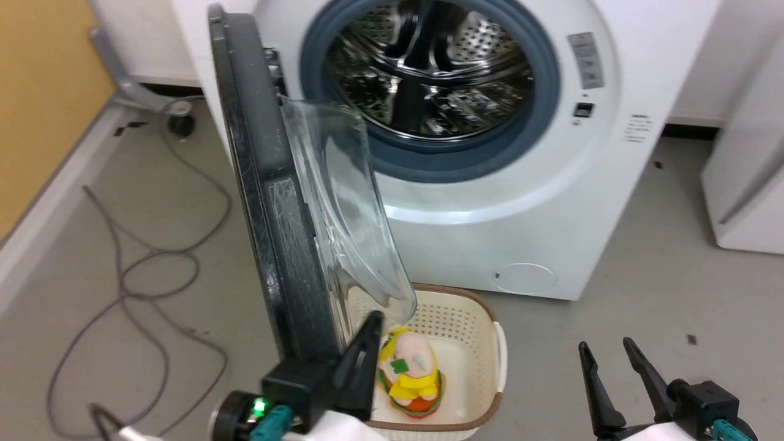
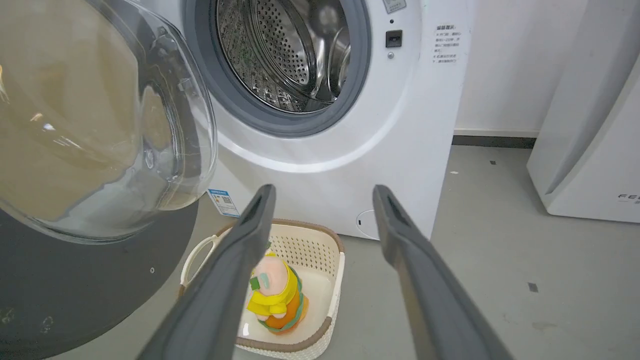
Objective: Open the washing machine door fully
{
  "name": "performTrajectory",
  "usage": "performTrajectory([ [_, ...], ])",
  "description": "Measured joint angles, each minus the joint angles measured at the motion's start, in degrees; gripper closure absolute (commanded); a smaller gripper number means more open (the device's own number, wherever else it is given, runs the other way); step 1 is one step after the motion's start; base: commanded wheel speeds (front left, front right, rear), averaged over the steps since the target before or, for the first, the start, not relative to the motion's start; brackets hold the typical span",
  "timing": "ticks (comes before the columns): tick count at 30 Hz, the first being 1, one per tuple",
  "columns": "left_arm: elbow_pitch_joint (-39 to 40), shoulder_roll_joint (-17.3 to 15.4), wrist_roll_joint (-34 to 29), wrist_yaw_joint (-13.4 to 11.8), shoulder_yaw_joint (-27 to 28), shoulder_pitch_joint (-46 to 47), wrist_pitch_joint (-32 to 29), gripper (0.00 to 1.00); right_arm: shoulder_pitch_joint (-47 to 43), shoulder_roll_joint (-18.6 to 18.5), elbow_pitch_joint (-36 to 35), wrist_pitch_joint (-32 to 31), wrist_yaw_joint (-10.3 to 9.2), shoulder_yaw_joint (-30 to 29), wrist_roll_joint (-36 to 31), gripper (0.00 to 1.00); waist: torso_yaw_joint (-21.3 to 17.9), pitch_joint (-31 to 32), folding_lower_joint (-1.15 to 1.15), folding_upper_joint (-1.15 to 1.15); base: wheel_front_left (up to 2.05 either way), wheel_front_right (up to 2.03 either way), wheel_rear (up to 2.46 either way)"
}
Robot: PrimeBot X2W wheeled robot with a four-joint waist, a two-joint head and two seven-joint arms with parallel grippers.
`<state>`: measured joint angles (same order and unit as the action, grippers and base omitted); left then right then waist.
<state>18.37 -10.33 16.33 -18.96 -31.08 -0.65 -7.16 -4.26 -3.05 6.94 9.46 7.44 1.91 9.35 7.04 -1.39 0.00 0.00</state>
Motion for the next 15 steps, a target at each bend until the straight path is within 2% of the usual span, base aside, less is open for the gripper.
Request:
performTrajectory([
  [10, 3.81, -2.25, -0.69, -2.5, 3.28, -2.08, 0.26, 1.0, 0.01, 0.0, 0.12, 0.08, 0.0, -0.43, 0.23, 0.0, 4.96, -0.03, 0.0, 0.0, 0.0, 0.0, 0.0],
  [15, 3.22, -5.33, -1.04, -5.22, 9.58, -3.07, 1.76, 1.0, 0.03, 0.01, 0.22, 0.24, 0.0, -0.41, 0.24, 0.0, 6.26, 0.05, 0.01, 0.0, 0.0, 0.0, 0.0],
])
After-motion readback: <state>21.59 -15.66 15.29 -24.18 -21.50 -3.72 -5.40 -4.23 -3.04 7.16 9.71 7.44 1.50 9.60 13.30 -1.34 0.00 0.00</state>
